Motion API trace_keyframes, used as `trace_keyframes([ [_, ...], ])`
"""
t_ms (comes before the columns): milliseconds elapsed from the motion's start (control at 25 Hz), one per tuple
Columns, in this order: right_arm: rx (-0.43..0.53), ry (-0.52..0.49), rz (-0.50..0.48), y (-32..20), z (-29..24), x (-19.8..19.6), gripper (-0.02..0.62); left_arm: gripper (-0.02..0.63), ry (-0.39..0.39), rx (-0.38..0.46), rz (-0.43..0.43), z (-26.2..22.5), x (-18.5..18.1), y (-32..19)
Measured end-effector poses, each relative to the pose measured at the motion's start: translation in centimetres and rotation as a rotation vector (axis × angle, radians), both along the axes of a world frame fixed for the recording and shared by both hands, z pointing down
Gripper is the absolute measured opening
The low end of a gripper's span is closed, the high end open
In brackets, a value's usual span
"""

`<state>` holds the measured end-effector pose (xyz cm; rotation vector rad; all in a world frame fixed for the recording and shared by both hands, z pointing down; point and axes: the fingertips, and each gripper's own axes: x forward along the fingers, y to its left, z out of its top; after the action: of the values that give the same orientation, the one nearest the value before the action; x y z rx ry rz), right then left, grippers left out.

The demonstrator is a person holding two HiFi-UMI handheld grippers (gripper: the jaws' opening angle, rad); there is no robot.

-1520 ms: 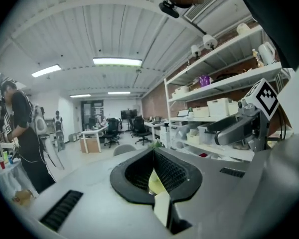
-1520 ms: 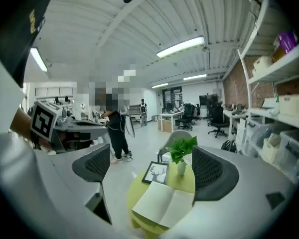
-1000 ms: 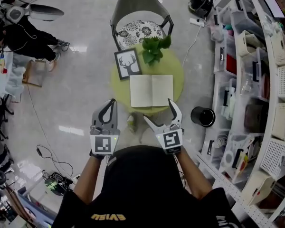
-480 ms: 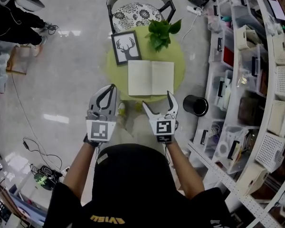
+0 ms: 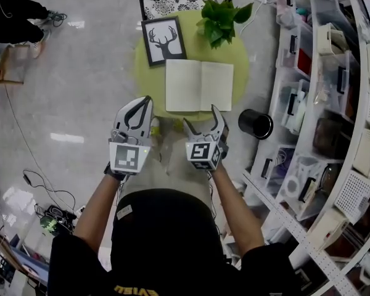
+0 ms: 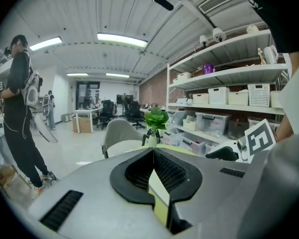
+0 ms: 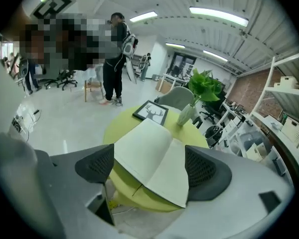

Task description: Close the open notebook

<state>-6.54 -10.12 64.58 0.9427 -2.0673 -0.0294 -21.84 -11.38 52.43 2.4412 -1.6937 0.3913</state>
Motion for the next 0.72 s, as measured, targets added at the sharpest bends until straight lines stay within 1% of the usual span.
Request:
trace_keyframes([
  [200,-0.016,0.072,-0.036,0.0,4.5,0.5,0.434,0.018,0.003,-0.024,0.008,2.3,0.5,-0.1],
  [400,-0.014,0.129,-0.097,-0.4,7.7,0.0,0.431,0.018,0.015,-0.051,0.000,4.3,0.5,-0.2],
  [600,0.042,0.219,-0.167,-0.7,9.8,-0.2,0.426,0.018,0.010,-0.084,-0.001,6.1,0.4,-0.2],
  [720,0.061,0.243,-0.199,-0.9,10.5,-0.5,0.422,0.018,0.015,-0.091,-0.003,6.6,0.3,-0.4],
])
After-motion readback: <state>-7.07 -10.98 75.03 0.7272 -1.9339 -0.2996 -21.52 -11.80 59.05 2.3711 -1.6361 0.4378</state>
